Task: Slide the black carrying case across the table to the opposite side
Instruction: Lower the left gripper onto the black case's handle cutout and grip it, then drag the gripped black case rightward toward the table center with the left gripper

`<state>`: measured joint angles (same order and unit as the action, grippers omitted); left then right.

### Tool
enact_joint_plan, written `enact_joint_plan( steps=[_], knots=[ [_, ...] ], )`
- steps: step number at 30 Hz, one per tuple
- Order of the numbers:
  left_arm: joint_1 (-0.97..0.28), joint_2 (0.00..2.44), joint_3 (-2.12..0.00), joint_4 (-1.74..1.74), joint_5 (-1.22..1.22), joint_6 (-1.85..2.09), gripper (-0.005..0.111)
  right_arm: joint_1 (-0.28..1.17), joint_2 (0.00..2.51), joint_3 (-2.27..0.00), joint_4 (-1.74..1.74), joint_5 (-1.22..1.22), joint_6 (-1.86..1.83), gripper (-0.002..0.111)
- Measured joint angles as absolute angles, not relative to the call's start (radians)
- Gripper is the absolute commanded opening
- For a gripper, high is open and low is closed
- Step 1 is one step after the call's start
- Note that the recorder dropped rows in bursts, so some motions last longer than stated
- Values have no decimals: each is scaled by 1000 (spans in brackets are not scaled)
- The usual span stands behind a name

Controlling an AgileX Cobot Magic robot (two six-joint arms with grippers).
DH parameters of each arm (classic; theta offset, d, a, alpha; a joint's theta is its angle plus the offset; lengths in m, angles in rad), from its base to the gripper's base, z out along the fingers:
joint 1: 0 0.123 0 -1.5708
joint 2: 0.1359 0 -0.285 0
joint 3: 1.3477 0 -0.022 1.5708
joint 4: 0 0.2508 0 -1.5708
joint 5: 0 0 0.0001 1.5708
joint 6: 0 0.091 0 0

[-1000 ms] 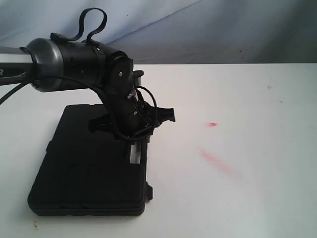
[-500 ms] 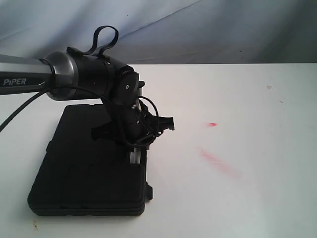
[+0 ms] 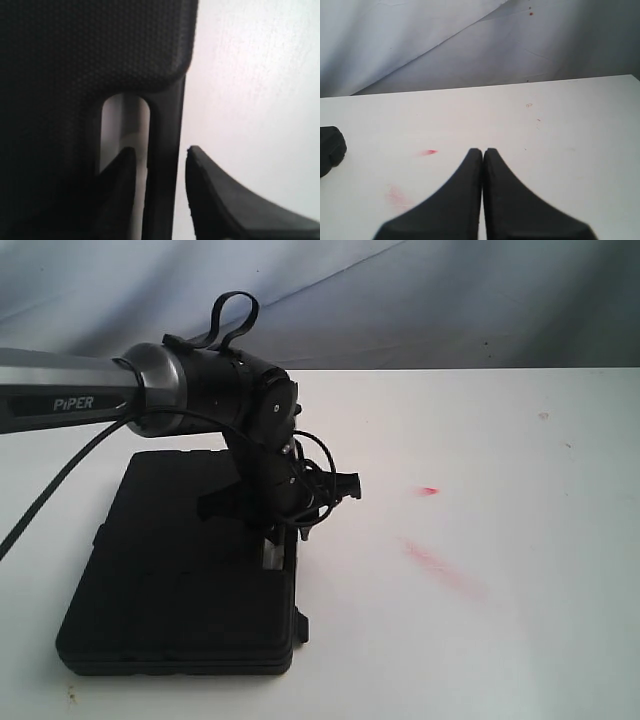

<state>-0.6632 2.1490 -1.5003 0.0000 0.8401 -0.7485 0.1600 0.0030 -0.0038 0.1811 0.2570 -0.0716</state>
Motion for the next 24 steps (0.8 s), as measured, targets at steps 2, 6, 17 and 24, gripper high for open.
enact_joint_plan(
  steps=[2, 6, 17, 24],
  knots=[
    [-663, 2157, -1506, 0, 855, -749, 33, 160, 3, -4, 181, 257, -72, 0],
    [-663, 2176, -1506, 0, 863, -749, 32, 160, 3, -4, 181, 257, -72, 0],
    [-679, 2183, -1514, 7, 866, -749, 3, 160, 3, -4, 181, 257, -72, 0],
    [-692, 2186, -1517, 19, 862, -747, 0, 160, 3, -4, 181, 257, -72, 0]
  ],
)
